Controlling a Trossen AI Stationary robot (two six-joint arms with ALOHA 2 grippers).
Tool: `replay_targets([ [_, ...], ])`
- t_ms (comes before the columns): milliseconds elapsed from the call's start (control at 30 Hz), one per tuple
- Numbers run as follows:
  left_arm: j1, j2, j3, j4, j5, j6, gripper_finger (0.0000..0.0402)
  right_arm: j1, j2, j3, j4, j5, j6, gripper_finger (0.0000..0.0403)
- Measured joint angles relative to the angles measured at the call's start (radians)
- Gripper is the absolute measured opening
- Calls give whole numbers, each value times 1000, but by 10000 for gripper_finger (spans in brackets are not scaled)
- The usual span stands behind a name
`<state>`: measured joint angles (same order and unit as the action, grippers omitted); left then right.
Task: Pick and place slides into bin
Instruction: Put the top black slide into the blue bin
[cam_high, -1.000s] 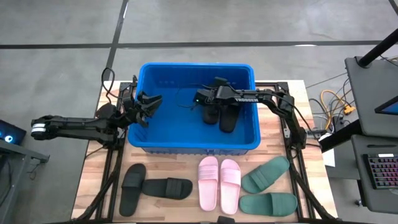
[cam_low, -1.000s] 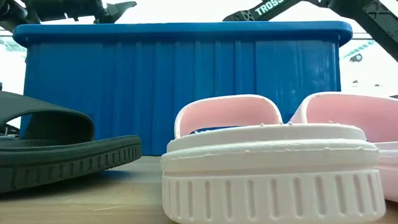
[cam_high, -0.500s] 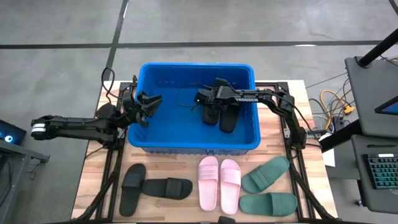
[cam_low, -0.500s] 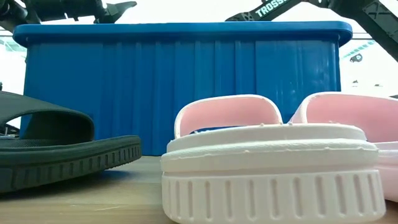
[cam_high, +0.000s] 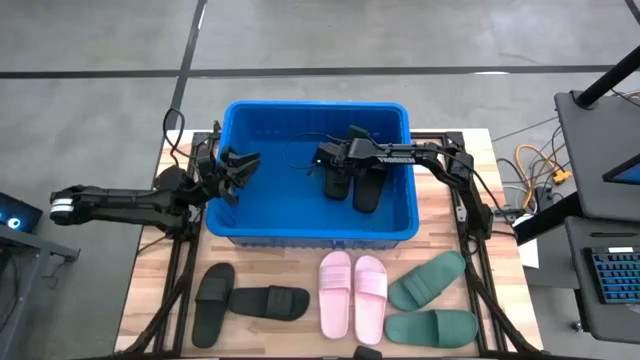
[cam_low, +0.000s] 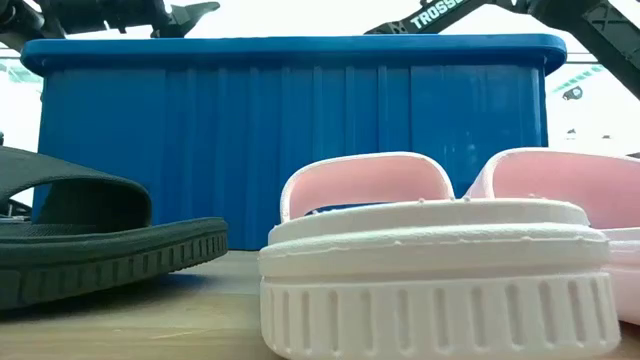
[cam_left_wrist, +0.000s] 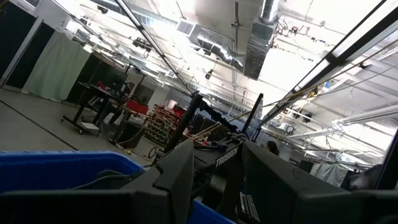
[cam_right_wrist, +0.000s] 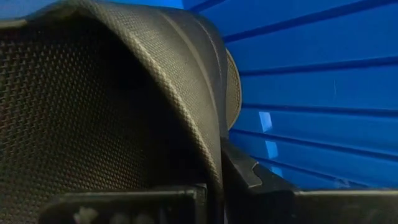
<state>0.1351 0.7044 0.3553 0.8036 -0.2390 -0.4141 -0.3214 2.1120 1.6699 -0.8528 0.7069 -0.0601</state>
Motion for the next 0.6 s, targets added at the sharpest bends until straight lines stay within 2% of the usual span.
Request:
replay_targets([
  [167, 0, 0, 0, 0, 1, 0, 125, 0, 0, 0, 2, 0, -1, 27],
  [600, 0, 0, 0, 0, 10, 0, 125, 0, 0, 0, -3, -4, -1, 105],
])
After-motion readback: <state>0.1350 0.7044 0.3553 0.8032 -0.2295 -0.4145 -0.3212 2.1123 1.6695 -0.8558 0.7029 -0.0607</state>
